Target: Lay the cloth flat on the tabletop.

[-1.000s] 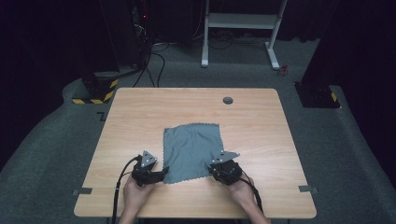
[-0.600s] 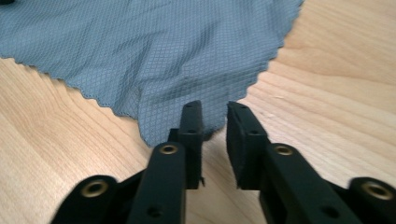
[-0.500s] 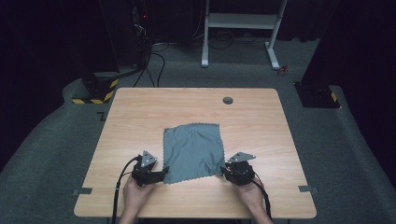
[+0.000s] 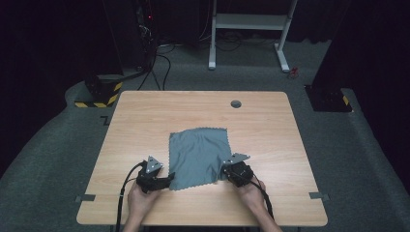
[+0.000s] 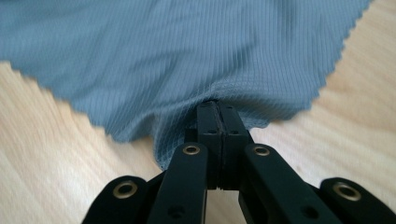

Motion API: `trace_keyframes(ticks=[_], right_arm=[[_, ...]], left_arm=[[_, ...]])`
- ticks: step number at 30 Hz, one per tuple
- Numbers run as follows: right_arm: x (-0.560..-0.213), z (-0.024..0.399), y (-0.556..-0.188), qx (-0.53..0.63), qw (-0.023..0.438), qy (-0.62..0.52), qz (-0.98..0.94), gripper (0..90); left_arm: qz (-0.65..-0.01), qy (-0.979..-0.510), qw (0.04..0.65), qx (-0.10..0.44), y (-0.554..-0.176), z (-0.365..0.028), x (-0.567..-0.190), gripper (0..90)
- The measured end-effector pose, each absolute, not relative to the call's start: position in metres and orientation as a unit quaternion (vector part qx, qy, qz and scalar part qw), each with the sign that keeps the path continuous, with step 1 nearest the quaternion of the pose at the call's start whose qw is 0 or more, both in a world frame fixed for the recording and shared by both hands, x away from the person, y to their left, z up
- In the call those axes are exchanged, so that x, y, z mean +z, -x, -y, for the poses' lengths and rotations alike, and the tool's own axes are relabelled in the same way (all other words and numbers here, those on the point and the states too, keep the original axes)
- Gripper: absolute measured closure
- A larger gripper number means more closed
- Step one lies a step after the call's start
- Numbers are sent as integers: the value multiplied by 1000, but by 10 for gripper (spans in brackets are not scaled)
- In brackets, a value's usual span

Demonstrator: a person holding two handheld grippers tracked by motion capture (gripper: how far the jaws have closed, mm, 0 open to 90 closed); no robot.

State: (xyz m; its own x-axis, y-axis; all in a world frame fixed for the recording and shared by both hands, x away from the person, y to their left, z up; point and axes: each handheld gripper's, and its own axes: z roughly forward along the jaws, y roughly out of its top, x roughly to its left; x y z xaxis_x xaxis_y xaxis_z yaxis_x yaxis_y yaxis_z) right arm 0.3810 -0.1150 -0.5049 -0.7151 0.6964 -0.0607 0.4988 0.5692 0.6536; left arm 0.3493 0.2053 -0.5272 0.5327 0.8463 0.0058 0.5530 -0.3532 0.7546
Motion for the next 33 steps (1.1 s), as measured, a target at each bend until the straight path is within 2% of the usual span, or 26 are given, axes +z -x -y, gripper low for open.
trace_keyframes(ticks=[7,9,11,19,23,25,27,28,33], right_arm=[[-507,101,-389,300,162,-334,-879,886],[-511,100,-391,305,161,-336,-876,841],[-510,105,-390,318,151,-345,-870,790],[-503,131,-375,354,135,-373,-847,775],[-512,128,-379,350,130,-377,-847,761],[-516,124,-383,354,125,-379,-846,786],[-517,120,-384,353,130,-373,-848,877],[-517,119,-384,351,134,-368,-850,892],[-514,123,-377,342,146,-352,-859,899]], left_arm=[[-439,-798,361,203,-349,-205,-527,336],[-439,-798,361,203,-349,-205,-527,335],[-439,-798,361,203,-349,-205,-527,335],[-439,-798,361,203,-349,-205,-527,335],[-438,-798,361,203,-349,-205,-527,335],[-439,-798,361,203,-349,-205,-527,335],[-439,-798,361,203,-349,-205,-527,335],[-439,-798,361,203,-349,-205,-527,335],[-439,-798,361,202,-349,-205,-527,335]])
